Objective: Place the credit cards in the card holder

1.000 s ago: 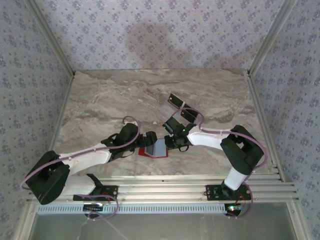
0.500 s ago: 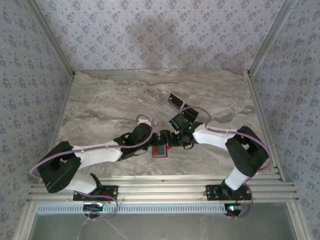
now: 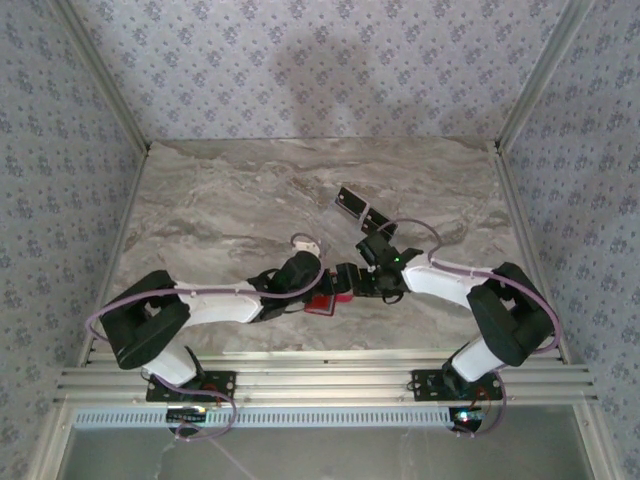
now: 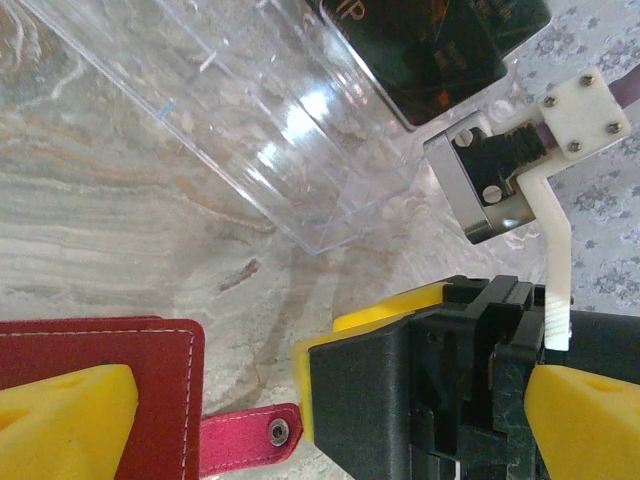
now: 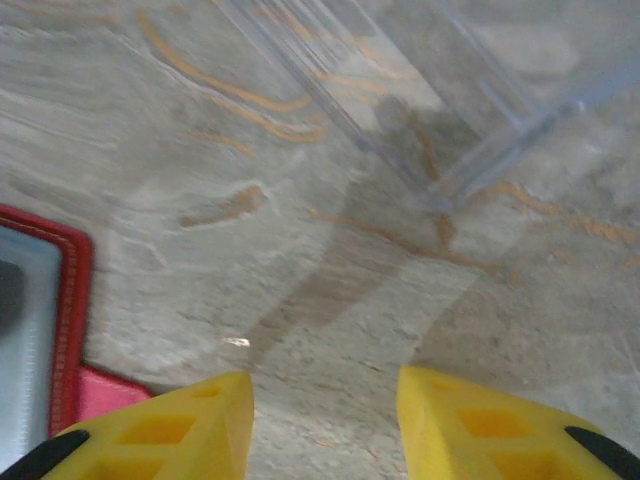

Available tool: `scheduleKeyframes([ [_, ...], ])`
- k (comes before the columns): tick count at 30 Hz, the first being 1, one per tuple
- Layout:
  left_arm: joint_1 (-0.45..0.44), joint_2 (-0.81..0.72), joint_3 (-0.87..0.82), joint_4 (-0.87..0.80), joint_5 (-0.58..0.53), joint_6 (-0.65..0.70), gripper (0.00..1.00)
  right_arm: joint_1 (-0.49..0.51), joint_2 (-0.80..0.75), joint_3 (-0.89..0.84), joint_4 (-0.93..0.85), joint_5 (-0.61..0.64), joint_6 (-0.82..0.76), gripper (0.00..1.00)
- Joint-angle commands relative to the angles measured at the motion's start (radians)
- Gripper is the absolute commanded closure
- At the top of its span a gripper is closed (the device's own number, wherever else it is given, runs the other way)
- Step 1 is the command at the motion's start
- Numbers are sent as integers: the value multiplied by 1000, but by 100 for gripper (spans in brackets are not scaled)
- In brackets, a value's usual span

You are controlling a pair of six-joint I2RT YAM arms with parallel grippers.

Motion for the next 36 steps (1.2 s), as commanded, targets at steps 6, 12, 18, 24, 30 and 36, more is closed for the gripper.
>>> scheduleKeyframes([
  [6, -45, 117, -15, -35, -53, -39, 0, 19, -74, -17, 85, -60, 16, 56],
  [12, -44, 90, 11, -67, -84, -19, 0, 19, -83, -14, 77, -59, 17, 56],
  [18, -19, -38, 93, -209, -124, 66, 0, 22, -87, -18, 71, -53, 16, 56],
  [24, 45, -183, 156, -391, -136, 137, 0, 26, -111, -17, 42, -37, 16, 56],
  [30, 115, -370, 135, -715, -246, 165, 0, 24, -156, -10, 0, -20, 16, 55],
  [36, 151, -517, 45, -888, -168, 244, 0, 20, -192, -1, -39, -16, 16, 54],
])
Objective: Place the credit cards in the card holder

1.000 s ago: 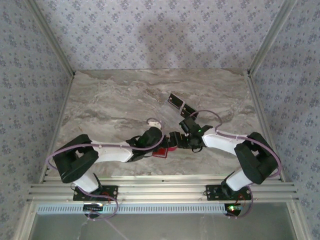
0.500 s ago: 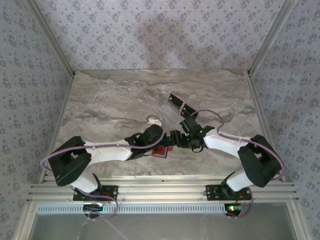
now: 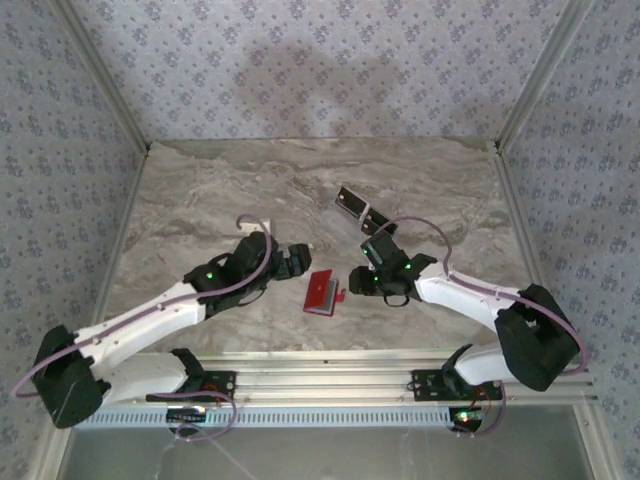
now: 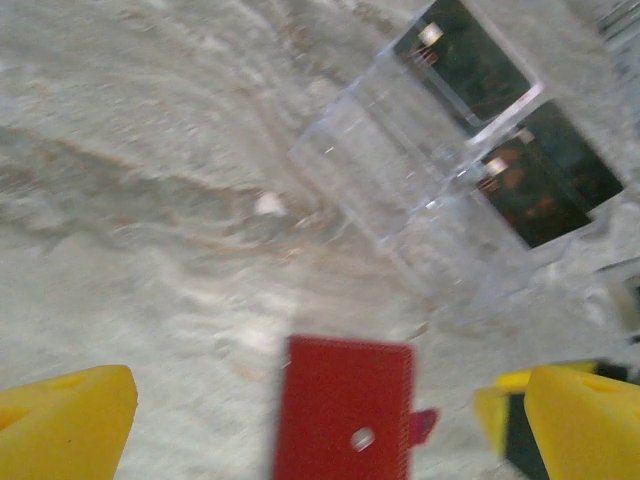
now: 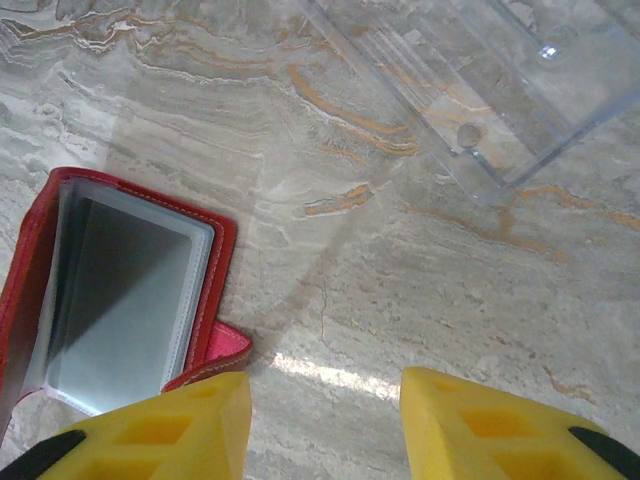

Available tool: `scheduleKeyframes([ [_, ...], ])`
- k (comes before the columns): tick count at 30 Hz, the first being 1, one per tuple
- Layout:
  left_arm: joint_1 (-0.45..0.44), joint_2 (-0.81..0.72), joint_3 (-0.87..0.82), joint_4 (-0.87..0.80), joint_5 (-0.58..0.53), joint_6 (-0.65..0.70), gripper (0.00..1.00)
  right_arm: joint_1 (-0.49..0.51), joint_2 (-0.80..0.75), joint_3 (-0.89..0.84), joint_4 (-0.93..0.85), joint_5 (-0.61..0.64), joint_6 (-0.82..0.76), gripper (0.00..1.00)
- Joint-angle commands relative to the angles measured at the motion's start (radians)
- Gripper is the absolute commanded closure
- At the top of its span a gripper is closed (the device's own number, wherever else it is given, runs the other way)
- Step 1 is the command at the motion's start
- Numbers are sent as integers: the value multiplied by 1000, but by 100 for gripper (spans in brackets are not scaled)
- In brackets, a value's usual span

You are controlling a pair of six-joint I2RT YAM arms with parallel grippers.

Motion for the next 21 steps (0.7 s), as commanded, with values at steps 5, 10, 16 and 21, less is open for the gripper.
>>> scheduleKeyframes([
  [5, 4, -50, -115, -144, 152, 88, 0, -7, -34, 27, -53, -5, 15, 53],
  [10, -6, -25, -170, -37, 186, 55, 0, -7, -29, 25, -42, -20, 27, 53],
  [16, -38, 56, -150, 24, 184, 50, 0, -5, -18, 24, -34, -34, 28, 53],
  [21, -66, 137, -118, 42, 165, 54, 0, -2, -13, 23, -22, -39, 31, 53],
])
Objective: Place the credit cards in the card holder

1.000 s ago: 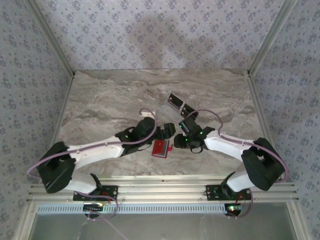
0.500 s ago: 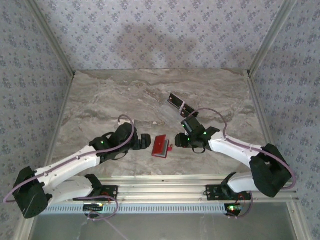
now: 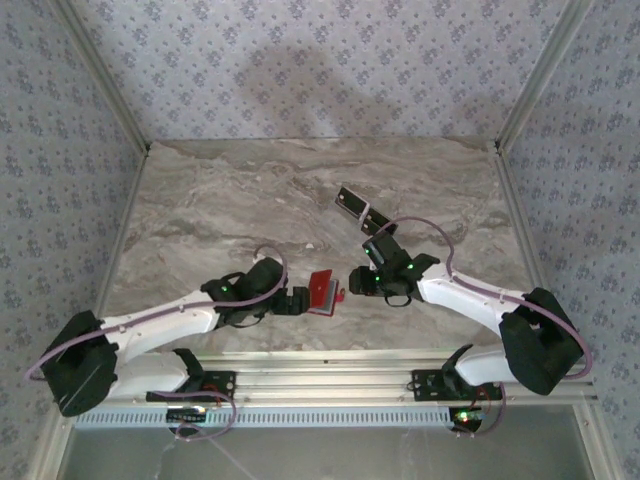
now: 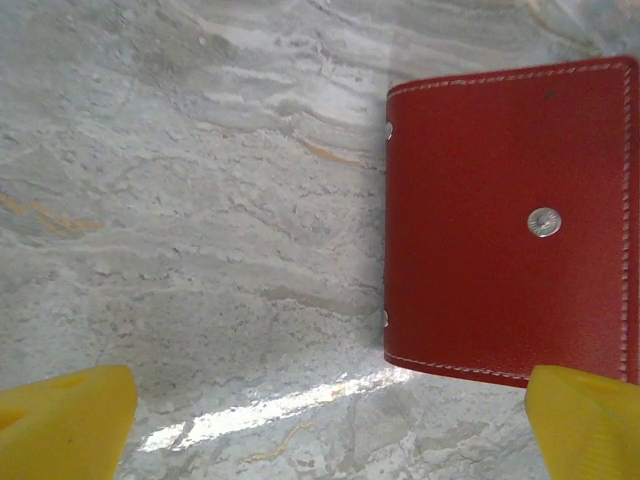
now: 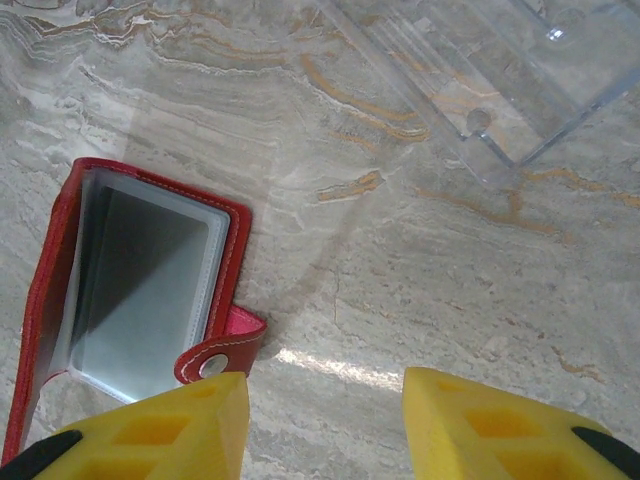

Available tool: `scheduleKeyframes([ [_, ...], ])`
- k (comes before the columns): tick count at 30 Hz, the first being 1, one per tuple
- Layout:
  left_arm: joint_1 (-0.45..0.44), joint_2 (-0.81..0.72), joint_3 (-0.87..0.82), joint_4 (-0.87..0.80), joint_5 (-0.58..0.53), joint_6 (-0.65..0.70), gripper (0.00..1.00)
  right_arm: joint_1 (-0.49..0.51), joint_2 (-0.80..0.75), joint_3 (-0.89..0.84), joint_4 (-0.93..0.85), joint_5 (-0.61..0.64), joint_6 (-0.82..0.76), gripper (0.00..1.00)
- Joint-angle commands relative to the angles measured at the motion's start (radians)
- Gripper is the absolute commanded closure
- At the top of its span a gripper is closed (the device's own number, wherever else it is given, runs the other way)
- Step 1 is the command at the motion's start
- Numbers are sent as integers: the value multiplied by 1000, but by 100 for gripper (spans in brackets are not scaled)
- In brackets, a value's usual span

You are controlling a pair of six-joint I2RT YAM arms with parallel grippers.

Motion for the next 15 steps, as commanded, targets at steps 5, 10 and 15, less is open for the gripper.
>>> scheduleKeyframes([
  [5, -31, 100, 77, 52, -26, 9, 0, 8, 18, 20, 5, -14, 22, 53],
  [10, -38, 158, 92, 66, -36, 14, 0, 14, 25, 18, 11, -16, 24, 53],
  [15, -61, 197, 84, 59, -56, 6, 0, 17, 26, 22, 14, -17, 23, 53],
])
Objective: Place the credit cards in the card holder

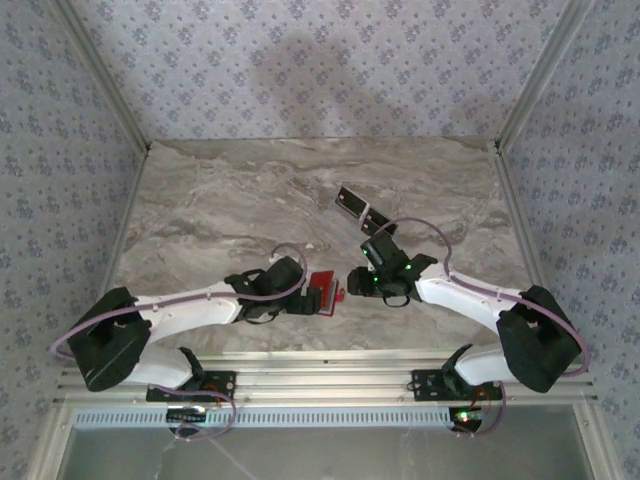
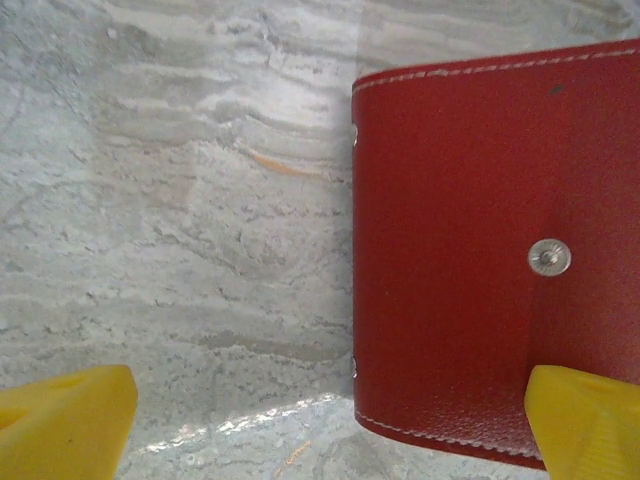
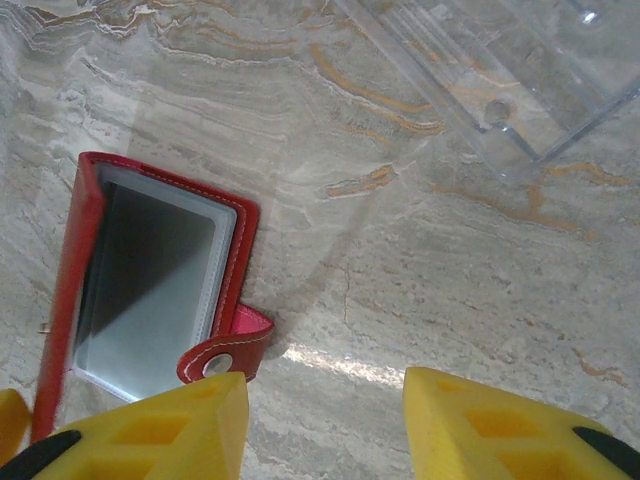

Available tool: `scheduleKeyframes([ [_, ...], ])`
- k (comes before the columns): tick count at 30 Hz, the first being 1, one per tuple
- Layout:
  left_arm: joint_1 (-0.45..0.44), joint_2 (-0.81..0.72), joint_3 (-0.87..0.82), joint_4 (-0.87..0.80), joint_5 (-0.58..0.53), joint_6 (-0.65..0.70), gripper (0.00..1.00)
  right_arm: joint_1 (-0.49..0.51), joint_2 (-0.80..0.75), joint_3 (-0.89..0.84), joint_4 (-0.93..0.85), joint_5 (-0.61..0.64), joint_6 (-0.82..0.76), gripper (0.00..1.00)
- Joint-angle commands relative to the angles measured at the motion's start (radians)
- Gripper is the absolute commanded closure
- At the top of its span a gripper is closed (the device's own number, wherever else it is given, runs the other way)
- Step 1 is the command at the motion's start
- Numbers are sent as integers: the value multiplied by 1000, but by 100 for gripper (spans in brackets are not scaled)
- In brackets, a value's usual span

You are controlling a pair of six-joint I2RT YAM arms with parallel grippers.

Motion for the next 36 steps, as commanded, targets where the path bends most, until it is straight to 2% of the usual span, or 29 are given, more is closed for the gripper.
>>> scheduleKeyframes([
  [1, -22, 27, 19, -8, -41, 3, 1, 5, 13, 22, 1, -11, 12, 53],
  [13, -65, 143, 16, 25, -89, -24, 1, 43, 72, 63, 3, -18, 18, 53],
  [25, -79, 146, -4, 64, -101, -46, 1, 93, 152, 166, -58, 31, 15, 56],
  [36, -80, 149, -15, 82, -102, -47, 1, 153, 239, 270, -205, 147, 15, 67],
])
